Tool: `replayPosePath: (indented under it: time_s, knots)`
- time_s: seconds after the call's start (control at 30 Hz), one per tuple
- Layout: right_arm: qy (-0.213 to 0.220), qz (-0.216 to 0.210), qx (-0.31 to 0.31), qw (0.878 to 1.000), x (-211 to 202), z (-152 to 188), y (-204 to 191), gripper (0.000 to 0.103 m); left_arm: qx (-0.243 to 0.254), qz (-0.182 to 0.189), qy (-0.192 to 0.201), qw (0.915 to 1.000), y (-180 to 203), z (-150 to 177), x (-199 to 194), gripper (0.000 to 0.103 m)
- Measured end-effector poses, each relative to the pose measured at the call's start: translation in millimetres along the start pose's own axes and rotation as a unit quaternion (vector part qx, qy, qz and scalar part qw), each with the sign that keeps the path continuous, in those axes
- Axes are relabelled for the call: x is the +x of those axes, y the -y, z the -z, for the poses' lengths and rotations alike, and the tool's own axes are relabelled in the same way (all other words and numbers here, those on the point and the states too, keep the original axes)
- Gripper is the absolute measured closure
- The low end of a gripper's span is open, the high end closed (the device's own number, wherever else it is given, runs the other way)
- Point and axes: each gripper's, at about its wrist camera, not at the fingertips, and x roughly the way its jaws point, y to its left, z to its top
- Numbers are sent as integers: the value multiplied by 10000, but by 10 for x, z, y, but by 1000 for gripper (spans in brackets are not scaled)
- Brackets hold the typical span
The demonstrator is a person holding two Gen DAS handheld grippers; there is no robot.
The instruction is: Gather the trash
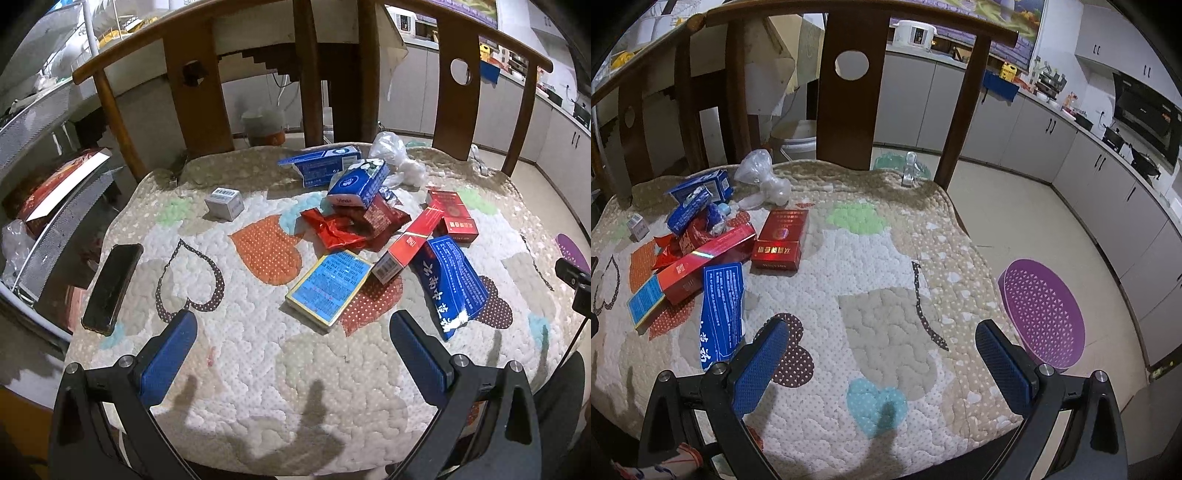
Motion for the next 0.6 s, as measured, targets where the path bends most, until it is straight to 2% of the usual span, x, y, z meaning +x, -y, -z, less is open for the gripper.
replayPosePath:
  time_s: [0.23,0.5,0.6]
  knots:
    - [-117,-103,18,9999,58,22,-30,1,-41,-24,-84,10000,-47,23,90,0]
    - [-344,-1168,340,9920,177,80,-59,1,15,-329,12,9995,-191,14,228,0]
    - [-433,-1571,377,9859,234,101,-115,1,143,-212,17,9997,-214,6,317,0]
